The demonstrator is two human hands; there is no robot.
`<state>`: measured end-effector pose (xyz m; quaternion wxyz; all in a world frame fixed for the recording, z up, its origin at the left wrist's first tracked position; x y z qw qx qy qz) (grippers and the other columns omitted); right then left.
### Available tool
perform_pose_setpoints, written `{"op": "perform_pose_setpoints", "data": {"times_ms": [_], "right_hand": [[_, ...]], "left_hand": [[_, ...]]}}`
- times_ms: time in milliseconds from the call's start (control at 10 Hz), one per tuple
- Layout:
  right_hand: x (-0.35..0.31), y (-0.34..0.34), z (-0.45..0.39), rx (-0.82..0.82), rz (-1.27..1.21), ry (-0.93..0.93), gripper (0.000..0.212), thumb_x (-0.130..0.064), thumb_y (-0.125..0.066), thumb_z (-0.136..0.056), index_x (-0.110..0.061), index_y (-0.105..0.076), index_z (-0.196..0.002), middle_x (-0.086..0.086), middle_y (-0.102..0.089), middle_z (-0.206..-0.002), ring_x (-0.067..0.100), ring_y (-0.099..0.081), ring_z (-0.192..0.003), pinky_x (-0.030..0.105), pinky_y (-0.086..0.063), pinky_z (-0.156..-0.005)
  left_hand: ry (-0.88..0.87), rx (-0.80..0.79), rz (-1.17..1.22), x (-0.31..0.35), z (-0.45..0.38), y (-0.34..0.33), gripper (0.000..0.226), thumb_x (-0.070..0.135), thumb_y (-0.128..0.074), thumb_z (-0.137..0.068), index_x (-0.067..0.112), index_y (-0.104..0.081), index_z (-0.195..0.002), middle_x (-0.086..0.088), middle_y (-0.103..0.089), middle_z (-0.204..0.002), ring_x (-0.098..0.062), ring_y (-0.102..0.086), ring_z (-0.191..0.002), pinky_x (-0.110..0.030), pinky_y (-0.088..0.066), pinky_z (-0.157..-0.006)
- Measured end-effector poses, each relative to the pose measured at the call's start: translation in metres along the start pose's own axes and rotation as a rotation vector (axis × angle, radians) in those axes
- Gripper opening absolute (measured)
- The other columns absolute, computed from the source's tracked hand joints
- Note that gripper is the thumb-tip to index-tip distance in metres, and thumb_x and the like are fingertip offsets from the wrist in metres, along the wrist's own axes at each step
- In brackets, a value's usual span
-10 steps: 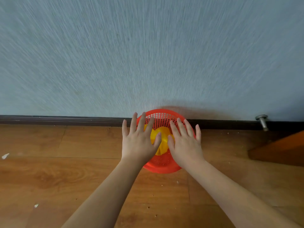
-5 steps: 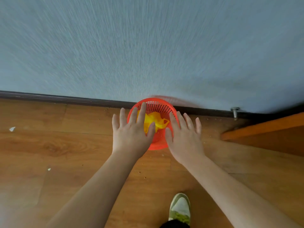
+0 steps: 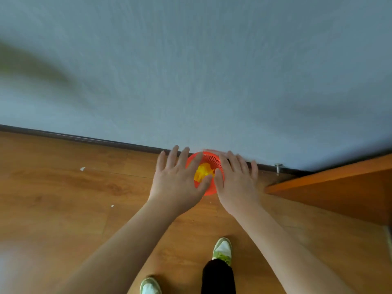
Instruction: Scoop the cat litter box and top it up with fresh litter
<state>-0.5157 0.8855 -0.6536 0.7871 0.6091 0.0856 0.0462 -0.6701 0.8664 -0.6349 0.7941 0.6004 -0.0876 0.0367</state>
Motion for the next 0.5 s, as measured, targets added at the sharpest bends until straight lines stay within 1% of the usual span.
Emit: {"op": "perform_pose_setpoints", "data": {"times_ms": [100, 200, 300, 400, 500], "right_hand": [[-0.016, 0.055, 0.031, -0.041, 0.0, 0.009, 0.069, -0.05, 0.01, -0.089, -0.03, -0.014, -0.151, -0.005, -0.02, -0.158, 0.017, -0.013, -0.147, 0.05, 0.0, -0.119], [-0.025, 0.109, 0.066, -0.07, 0.035, 0.018, 0.061, -0.049, 0.003, -0.095, -0.031, -0.013, -0.151, -0.004, -0.016, -0.159, 0.017, -0.01, -0.147, 0.049, 0.001, -0.119], [-0.036, 0.164, 0.106, -0.069, 0.053, -0.003, 0.058, -0.05, -0.003, -0.098, -0.031, -0.012, -0.152, -0.003, -0.012, -0.161, 0.018, -0.005, -0.148, 0.048, 0.002, -0.119], [-0.055, 0.215, 0.149, -0.046, 0.035, -0.028, 0.061, -0.053, -0.002, -0.095, -0.032, -0.01, -0.152, -0.004, -0.009, -0.161, 0.018, -0.001, -0.149, 0.047, 0.002, -0.119], [-0.08, 0.265, 0.176, 0.024, -0.014, -0.014, 0.064, -0.054, -0.001, -0.093, -0.032, -0.011, -0.152, -0.003, -0.008, -0.162, 0.018, 0.0, -0.149, 0.047, 0.003, -0.12]], "left_hand": [[-0.004, 0.029, 0.021, 0.002, 0.04, 0.059, 0.069, 0.07, -0.007, -0.094, 0.036, -0.013, -0.154, 0.003, -0.011, -0.164, -0.025, 0.001, -0.151, -0.052, -0.002, -0.121], [0.051, 0.035, 0.067, -0.001, 0.08, 0.115, 0.069, 0.069, -0.008, -0.095, 0.035, -0.011, -0.154, 0.004, -0.01, -0.164, -0.025, 0.001, -0.151, -0.05, -0.003, -0.121], [0.049, 0.04, 0.089, -0.002, 0.121, 0.167, 0.069, 0.07, -0.009, -0.094, 0.036, -0.006, -0.154, 0.004, -0.011, -0.164, -0.026, -0.002, -0.151, -0.049, -0.006, -0.122], [0.001, 0.041, 0.064, -0.004, 0.165, 0.213, 0.069, 0.07, -0.01, -0.094, 0.038, -0.003, -0.154, 0.003, -0.018, -0.163, -0.026, -0.011, -0.15, -0.05, -0.012, -0.121], [-0.07, 0.107, -0.001, -0.003, 0.198, 0.256, 0.071, 0.071, -0.007, -0.092, 0.036, -0.003, -0.154, 0.002, -0.022, -0.161, -0.025, -0.015, -0.15, -0.05, -0.016, -0.12]]}}
Point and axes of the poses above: each hand's wrist, its own z-axis away from the middle knuckle, its own y-axis out of the back of the hand, x = y × z, the point moved 3 cm from there along -z, towards the middle knuckle
